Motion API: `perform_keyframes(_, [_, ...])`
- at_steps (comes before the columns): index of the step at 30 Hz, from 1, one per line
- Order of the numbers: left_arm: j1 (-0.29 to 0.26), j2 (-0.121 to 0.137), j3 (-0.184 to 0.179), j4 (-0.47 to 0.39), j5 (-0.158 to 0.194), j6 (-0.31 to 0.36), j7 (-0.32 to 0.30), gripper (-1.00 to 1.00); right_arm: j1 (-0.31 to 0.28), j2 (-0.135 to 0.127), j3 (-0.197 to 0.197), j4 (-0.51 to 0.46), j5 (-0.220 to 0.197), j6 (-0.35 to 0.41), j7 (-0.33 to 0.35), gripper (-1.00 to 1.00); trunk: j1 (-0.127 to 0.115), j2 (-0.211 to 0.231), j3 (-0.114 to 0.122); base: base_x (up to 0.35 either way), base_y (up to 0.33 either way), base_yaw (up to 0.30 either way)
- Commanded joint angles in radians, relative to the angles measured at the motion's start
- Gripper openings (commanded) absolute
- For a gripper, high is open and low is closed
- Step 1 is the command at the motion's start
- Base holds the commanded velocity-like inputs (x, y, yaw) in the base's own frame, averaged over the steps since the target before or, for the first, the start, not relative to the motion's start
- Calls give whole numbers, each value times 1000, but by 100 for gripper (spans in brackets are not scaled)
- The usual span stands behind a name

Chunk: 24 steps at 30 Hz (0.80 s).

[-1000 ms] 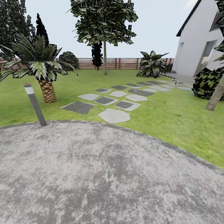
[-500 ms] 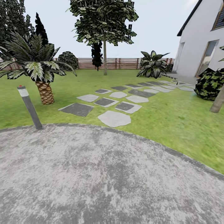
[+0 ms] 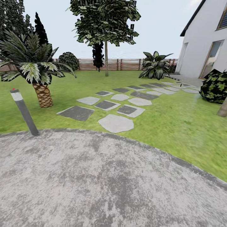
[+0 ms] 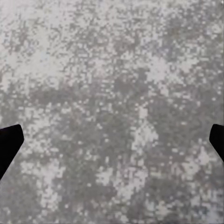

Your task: In the garden, pick up the pesticide atomizer on the floor and spray pesticide onto both trees until each tree trunk is fully covered.

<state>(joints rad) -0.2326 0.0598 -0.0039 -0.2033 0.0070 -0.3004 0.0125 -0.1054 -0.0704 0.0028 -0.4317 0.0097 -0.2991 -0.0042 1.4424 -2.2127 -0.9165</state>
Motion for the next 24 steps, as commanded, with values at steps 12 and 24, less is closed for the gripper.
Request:
perform_keyframes(12, [-1, 0, -1, 1, 1, -3, 1, 100, 0, 0, 1, 1, 1, -3, 0, 100, 0, 0, -1, 339, 0, 0])
perform_keyframes(24, [-1, 3, -1, 0, 1, -3, 1, 100, 0, 2, -5, 3, -3, -4, -2, 100, 0, 0, -1, 339, 0, 0])
